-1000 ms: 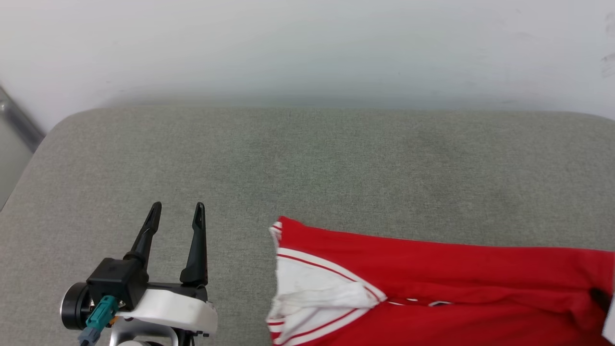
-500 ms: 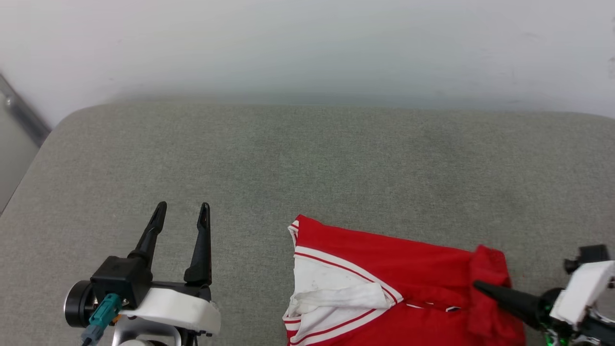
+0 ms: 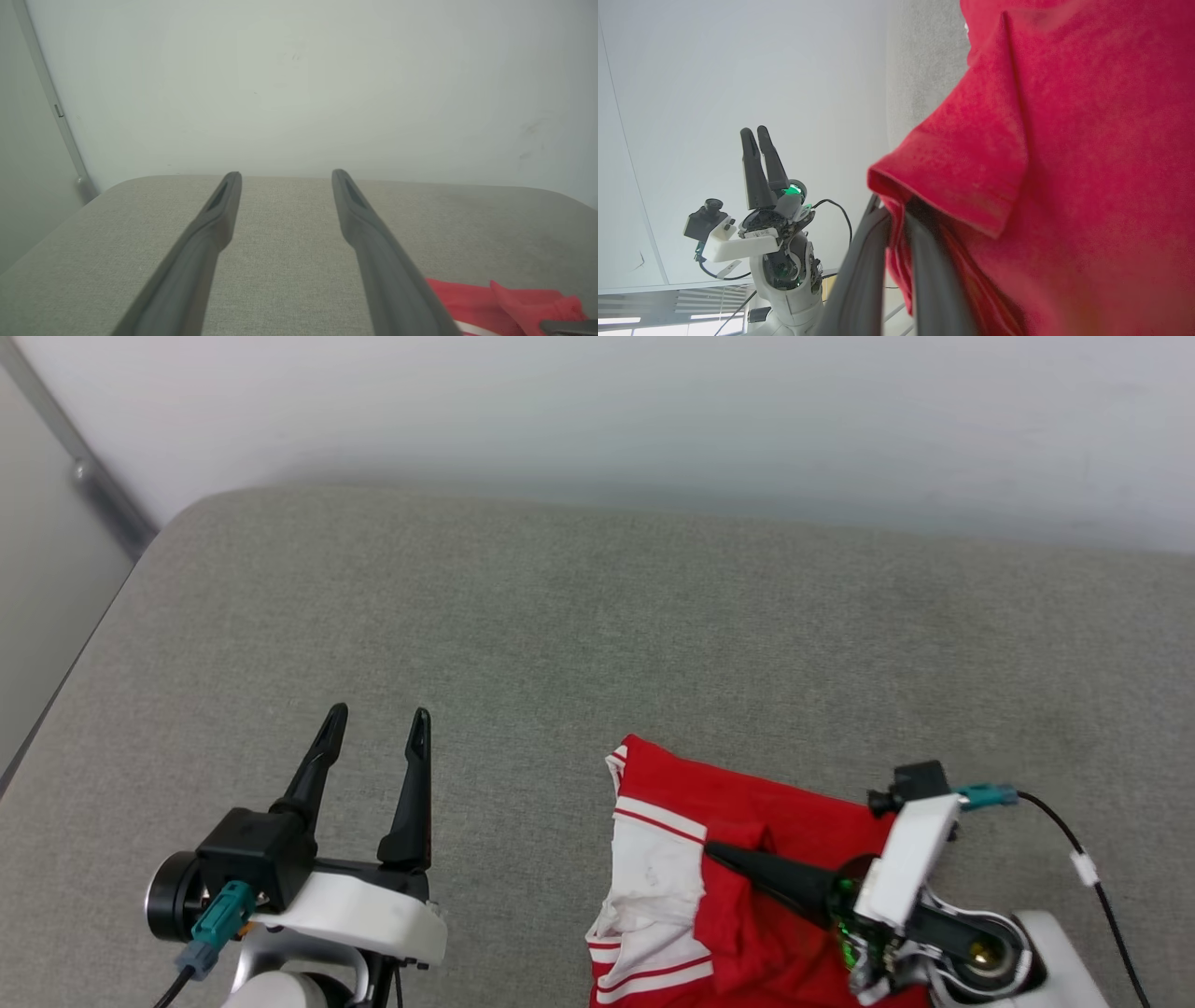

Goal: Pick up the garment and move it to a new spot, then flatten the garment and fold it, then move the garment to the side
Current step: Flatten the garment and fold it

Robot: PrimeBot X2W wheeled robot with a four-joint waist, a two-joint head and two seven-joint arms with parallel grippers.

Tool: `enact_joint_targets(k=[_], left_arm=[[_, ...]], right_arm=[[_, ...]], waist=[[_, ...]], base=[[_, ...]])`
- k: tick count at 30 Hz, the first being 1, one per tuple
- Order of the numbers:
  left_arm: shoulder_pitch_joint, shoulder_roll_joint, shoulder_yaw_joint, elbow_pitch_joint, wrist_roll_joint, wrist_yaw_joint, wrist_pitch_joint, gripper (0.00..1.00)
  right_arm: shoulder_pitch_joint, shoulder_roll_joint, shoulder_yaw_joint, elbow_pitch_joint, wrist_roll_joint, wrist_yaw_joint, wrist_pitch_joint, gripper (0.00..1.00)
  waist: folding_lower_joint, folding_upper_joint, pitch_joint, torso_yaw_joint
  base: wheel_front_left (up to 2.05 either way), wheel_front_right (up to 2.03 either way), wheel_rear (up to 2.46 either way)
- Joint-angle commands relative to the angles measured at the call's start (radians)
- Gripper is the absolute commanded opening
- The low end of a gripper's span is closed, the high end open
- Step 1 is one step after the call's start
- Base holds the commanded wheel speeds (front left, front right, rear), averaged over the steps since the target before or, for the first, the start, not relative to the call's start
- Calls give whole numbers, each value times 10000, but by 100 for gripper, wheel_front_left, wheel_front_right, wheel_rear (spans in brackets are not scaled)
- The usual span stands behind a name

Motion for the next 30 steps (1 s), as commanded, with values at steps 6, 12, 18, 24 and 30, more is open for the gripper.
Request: enact_joint_targets(k=[6,12,18,24,30], left_arm=[[-344,-148,-36,160,-11,-100,-122,100],[-346,-192,-46,321,-66,-133,-196,100],[-243,-182,-40,418,-101,-108,-242,100],[-105,-178,-36,441,-110,-28,-260,100],[110,-161,67,496,-207,98,-298,100]], right_arm=[[-855,11,1638,714,-489,0,-1968,42],[-1265,14,2756,1097,-1029,0,-2633,100],[-1523,-293,3556,442,-1603,0,-2919,100],[-1740,-1071,4378,-430,-3113,0,-3672,100],[-1724,-2219,4190,-767,-6518,-2,-5465,100]], waist=[[0,-1,349,299],[0,-1,386,295],[0,-1,214,67],[0,-1,62,-179],[0,-1,-97,-527]], base=[[0,0,0],[0,0,0],[0,0,0],[0,0,0],[0,0,0]])
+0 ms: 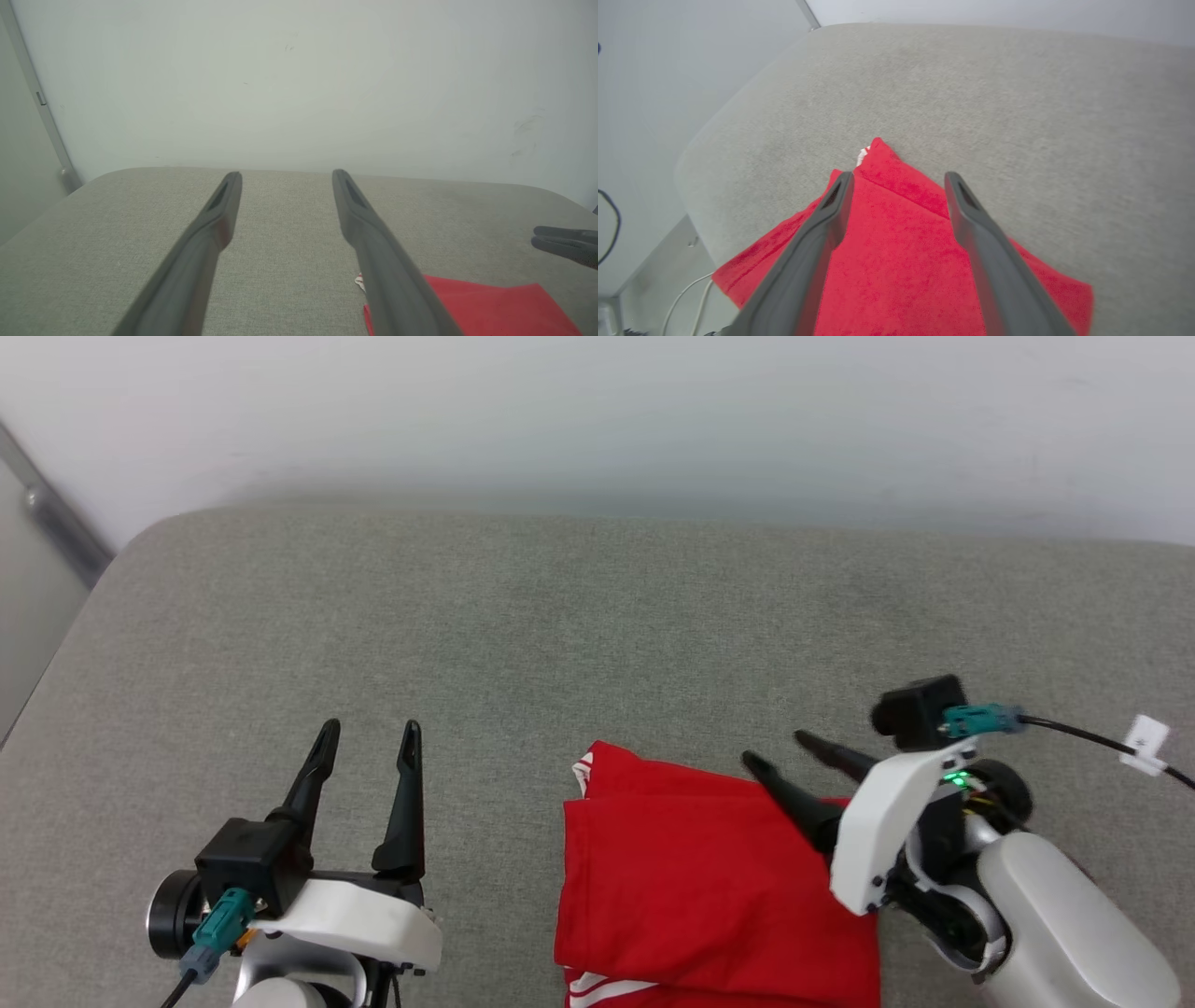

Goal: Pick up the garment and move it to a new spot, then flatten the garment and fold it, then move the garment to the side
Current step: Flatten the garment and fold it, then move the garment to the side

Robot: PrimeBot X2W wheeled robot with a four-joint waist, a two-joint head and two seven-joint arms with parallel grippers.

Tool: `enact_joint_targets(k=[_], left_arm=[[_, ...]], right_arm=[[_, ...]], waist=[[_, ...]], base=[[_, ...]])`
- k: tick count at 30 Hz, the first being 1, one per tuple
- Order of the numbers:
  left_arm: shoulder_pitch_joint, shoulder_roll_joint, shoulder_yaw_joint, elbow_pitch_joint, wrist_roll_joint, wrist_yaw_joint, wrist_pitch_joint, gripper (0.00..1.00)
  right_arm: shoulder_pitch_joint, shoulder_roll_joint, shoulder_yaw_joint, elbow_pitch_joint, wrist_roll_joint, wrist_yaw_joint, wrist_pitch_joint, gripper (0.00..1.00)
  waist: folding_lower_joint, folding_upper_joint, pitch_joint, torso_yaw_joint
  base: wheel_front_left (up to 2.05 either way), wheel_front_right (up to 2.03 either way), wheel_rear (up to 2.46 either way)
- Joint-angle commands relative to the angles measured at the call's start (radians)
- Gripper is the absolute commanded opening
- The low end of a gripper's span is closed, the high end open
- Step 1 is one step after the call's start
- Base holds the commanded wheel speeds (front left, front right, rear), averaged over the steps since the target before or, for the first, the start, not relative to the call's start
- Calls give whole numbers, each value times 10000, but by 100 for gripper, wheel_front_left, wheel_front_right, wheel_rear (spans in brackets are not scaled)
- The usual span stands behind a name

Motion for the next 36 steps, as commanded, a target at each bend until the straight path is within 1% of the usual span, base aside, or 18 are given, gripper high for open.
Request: enact_joint_targets(k=[1,3,6,8,10,12,14,17,20,25,30,36], left_arm=[[140,38,51,47,-31,24,-52,100],[215,53,101,91,-75,78,-95,100],[360,71,156,205,-135,106,-111,100],[450,120,223,280,-142,130,-144,100],[566,148,272,368,-185,138,-174,100],[671,188,331,442,-185,160,-206,100],[777,206,348,576,-174,166,-253,100],[909,231,370,732,-119,163,-292,100],[1008,230,354,865,-54,38,-355,100],[1317,94,363,1082,-19,-44,-450,100],[1527,44,410,1230,64,-119,-466,100],[1430,18,463,1301,149,-228,-493,100]], right_arm=[[152,-127,-253,-10,-494,-4,-226,100],[449,-258,-888,-88,-1544,-4,-632,100],[996,-213,-2085,-477,-2808,-4,-1153,100],[1509,9,-3024,-874,-3440,-4,-1507,100],[1978,286,-3755,-1363,-3942,-4,-1849,100],[2419,536,-4388,-1943,-4409,-4,-2285,100],[2923,836,-4784,-2493,-4707,-2,-2665,100],[3521,1203,-5107,-3216,-5097,-4,-2969,100],[4100,1509,-5194,-3733,-5251,-4,-2990,100],[5039,1895,-5387,-4416,-5513,-4,-2944,100],[5560,2080,-5535,-4996,-5684,-4,-2680,100],[5734,2182,-5523,-5440,-5759,-4,-2449,100]], waist=[[0,0,-81,-125],[0,0,-148,-247],[0,0,-269,-425],[0,0,-354,-534],[0,0,-438,-650],[0,0,-533,-741],[0,0,-641,-808],[0,0,-728,-906],[0,0,-772,-973],[0,0,-977,-1047],[0,0,-1095,-1112],[0,0,-1061,-1160]], base=[[0,0,0],[0,0,0],[0,0,0],[0,0,0],[0,0,0],[0,0,0],[0,0,0],[0,0,0],[0,0,0],[0,0,0],[0,0,0],[0,0,0]])
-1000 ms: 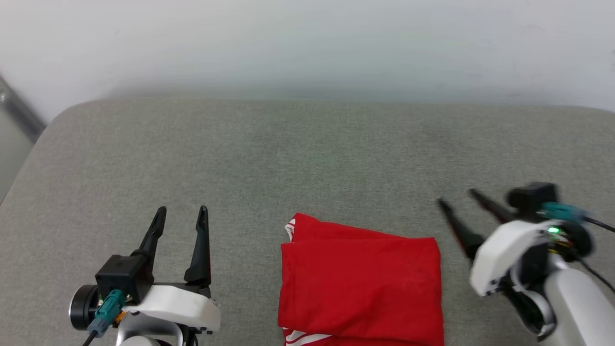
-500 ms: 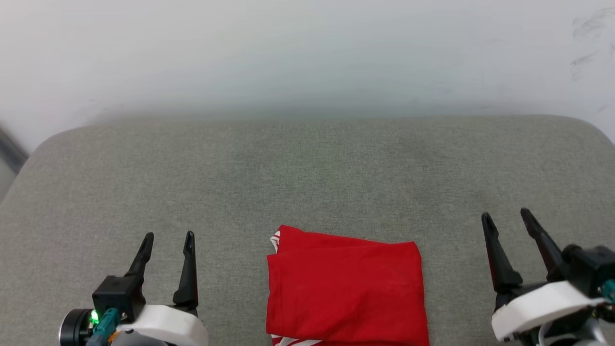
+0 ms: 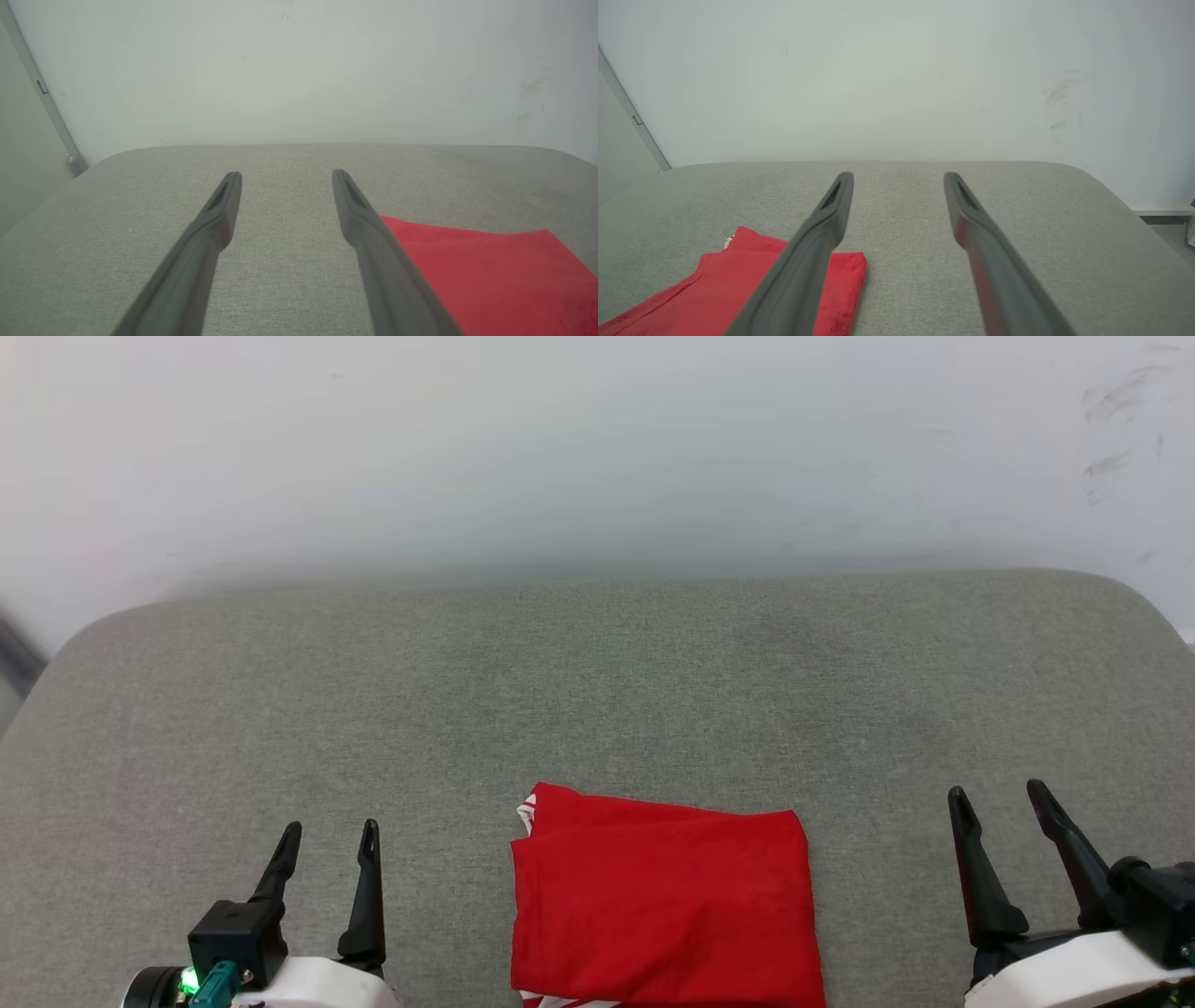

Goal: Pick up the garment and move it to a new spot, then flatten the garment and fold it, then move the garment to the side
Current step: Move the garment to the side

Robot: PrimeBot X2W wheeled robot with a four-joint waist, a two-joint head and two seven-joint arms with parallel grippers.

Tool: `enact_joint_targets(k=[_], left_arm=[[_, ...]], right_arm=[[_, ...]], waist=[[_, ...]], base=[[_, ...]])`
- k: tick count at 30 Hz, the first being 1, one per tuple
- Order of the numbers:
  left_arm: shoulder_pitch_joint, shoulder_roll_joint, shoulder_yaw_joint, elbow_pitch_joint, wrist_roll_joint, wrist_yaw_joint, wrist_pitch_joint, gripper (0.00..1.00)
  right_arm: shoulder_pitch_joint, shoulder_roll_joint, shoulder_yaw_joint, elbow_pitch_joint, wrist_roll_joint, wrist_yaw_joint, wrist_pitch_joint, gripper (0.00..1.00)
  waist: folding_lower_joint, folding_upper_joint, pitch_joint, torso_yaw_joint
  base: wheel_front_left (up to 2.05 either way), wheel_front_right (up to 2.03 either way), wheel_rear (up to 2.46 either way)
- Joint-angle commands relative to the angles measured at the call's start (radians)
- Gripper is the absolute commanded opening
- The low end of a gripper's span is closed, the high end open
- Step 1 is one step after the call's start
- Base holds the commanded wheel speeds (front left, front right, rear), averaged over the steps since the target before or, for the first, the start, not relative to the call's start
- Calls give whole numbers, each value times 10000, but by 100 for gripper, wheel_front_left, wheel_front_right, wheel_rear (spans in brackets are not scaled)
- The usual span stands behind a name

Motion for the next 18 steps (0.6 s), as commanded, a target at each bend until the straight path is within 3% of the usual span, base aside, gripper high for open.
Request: enact_joint_targets(k=[1,11,15,18], left_arm=[[-31,-33,16,38,28,-38,-59,100],[-273,-203,195,115,126,-154,-73,100],[-341,-340,341,59,186,-184,-78,100],[-379,-435,427,20,288,-239,-80,100]], right_arm=[[148,66,21,-114,-22,-4,45,100],[188,83,-357,16,425,-4,512,100],[-96,60,-1211,659,1267,-4,1127,100],[-505,-473,-2076,1490,1867,-4,1626,100]], waist=[[0,0,17,-2],[0,0,113,83],[0,0,146,169],[0,0,195,327]], base=[[0,0,0],[0,0,0],[0,0,0],[0,0,0]])
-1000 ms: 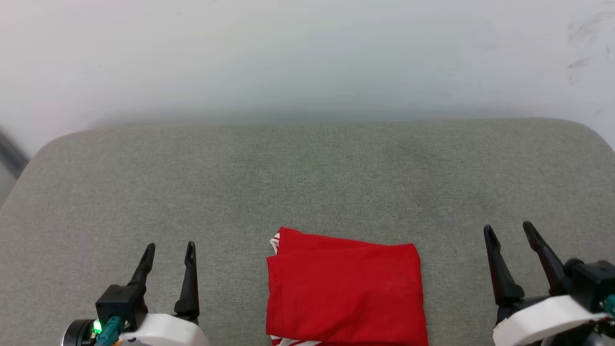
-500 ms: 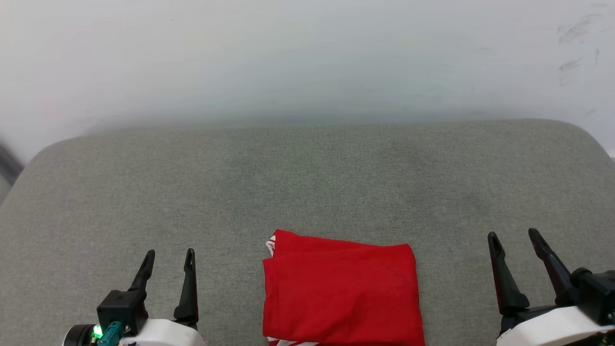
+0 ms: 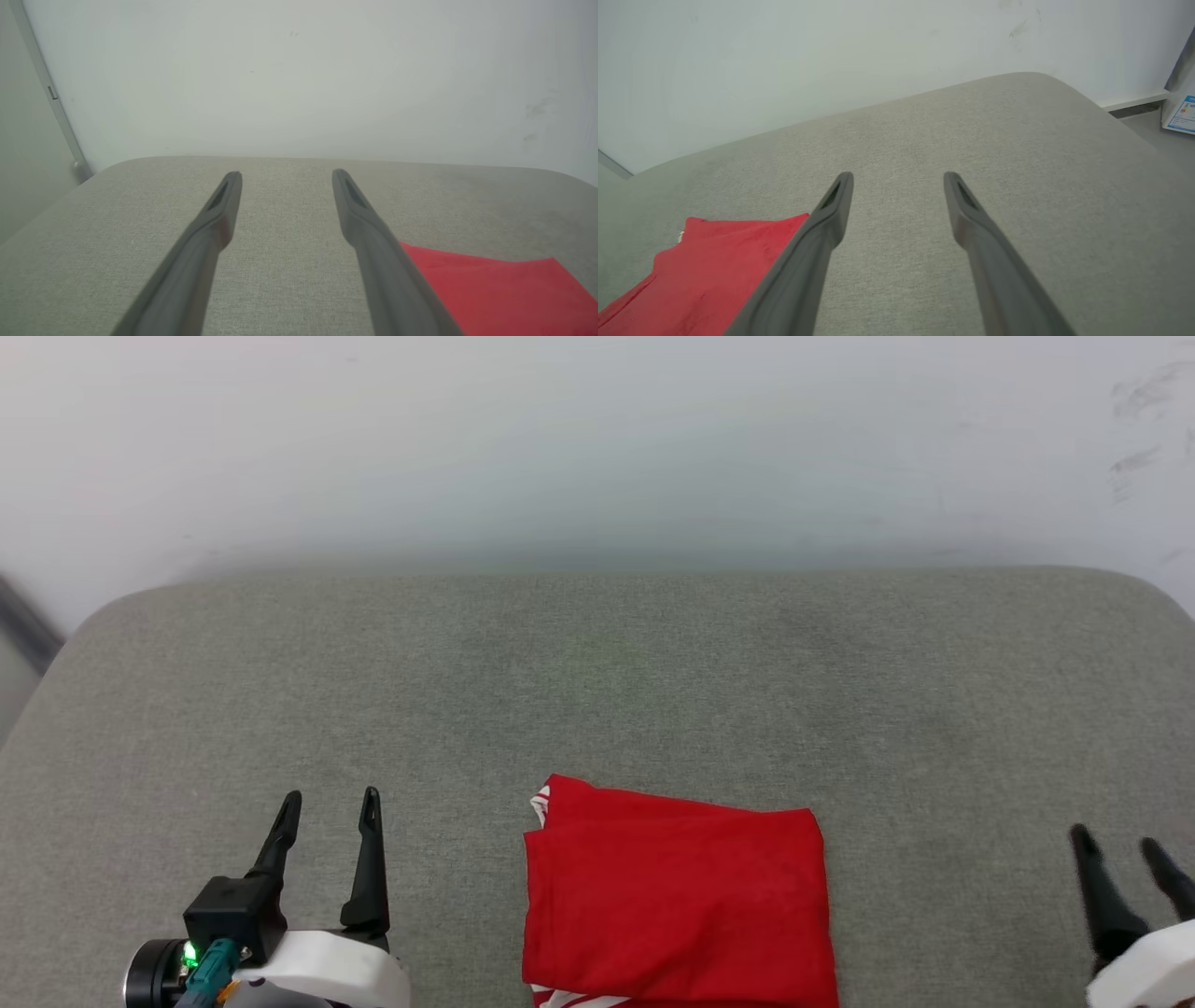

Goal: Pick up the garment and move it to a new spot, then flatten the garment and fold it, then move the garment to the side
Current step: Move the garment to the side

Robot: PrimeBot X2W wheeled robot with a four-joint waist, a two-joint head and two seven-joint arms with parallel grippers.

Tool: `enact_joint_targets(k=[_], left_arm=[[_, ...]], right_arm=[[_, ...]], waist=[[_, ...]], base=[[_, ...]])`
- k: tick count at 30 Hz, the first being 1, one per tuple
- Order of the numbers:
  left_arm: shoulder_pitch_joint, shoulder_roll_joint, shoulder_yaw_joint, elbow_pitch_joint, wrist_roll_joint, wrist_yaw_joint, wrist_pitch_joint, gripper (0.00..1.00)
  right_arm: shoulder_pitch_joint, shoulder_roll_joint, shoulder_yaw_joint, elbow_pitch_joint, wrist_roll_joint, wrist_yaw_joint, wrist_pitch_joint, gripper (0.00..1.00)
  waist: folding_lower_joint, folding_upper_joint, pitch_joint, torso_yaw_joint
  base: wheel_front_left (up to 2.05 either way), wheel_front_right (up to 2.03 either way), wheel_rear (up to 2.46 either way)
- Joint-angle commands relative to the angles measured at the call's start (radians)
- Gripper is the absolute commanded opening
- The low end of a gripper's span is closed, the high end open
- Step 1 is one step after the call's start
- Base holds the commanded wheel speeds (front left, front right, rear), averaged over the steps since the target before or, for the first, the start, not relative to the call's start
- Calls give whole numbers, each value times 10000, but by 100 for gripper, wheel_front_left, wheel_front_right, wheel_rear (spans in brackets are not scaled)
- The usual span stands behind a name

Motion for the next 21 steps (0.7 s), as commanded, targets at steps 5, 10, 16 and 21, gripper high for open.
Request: enact_joint_targets(k=[5,10,16,21], left_arm=[[-347,-252,46,12,285,-284,-58,100],[-625,-464,80,113,529,-497,-54,100],[-966,-705,204,200,733,-722,-45,100],[-1169,-821,284,249,871,-886,-47,100]], right_arm=[[-722,-884,-868,1910,1138,-2,942,100],[-1077,-914,-210,3141,2942,-2,2318,100],[-1669,-428,654,3828,5680,-2,3962,100],[-2037,-211,1032,4396,6927,-2,4264,100]], waist=[[0,0,167,548],[0,0,507,1038],[0,0,1054,1424],[0,0,1329,1551]], base=[[0,0,0],[0,0,0],[0,0,0],[0,0,0]])
